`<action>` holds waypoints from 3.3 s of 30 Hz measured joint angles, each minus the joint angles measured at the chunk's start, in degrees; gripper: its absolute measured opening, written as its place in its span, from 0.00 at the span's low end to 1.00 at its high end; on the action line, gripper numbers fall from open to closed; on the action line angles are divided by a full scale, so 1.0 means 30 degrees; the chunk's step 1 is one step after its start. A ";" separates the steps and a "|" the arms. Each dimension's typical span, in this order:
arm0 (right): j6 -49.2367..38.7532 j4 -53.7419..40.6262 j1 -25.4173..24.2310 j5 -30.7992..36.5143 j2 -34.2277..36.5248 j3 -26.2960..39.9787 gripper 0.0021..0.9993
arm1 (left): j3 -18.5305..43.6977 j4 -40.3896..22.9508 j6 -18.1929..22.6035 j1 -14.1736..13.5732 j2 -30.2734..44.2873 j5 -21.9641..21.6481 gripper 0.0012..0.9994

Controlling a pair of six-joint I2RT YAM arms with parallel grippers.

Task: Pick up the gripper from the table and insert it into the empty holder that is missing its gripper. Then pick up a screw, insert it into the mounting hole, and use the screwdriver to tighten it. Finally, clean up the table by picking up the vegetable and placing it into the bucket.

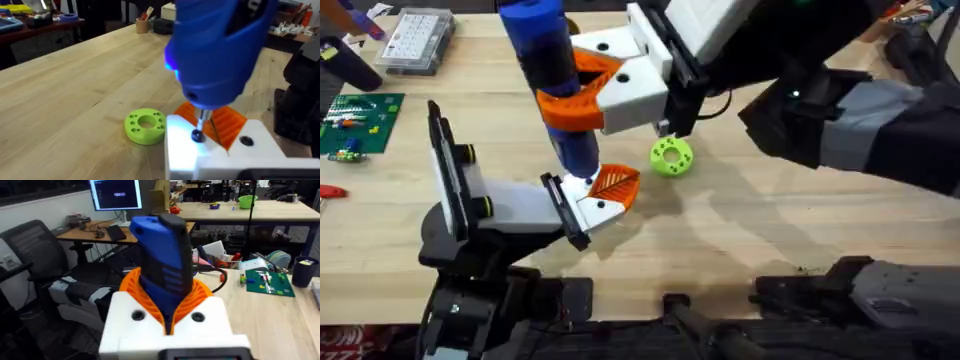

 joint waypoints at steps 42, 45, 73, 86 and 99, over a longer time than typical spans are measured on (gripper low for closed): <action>-0.0170 -0.0015 0.0000 0.0126 0.0299 -0.0015 0.04 | 0.0000 0.0000 0.0000 0.0000 0.0000 0.0007 0.02; -0.0169 -0.0022 0.0000 0.0117 0.0299 -0.0015 0.04 | 0.0000 0.0000 0.0000 0.0000 0.0000 0.0000 0.02; 0.0087 -0.0207 0.0000 0.0124 0.0299 -0.0015 0.04 | 0.0000 -0.0022 0.0000 0.0000 0.0000 0.0007 0.02; 0.0191 -0.0449 0.0000 0.0051 -0.0078 -0.0012 0.04 | 0.0000 -0.0015 0.0003 0.0000 0.0000 0.0007 0.02; -0.0305 -0.1169 0.0000 -0.0019 -0.0546 -0.0015 0.04 | 0.0000 -0.0015 0.0000 0.0000 0.0000 0.0007 0.02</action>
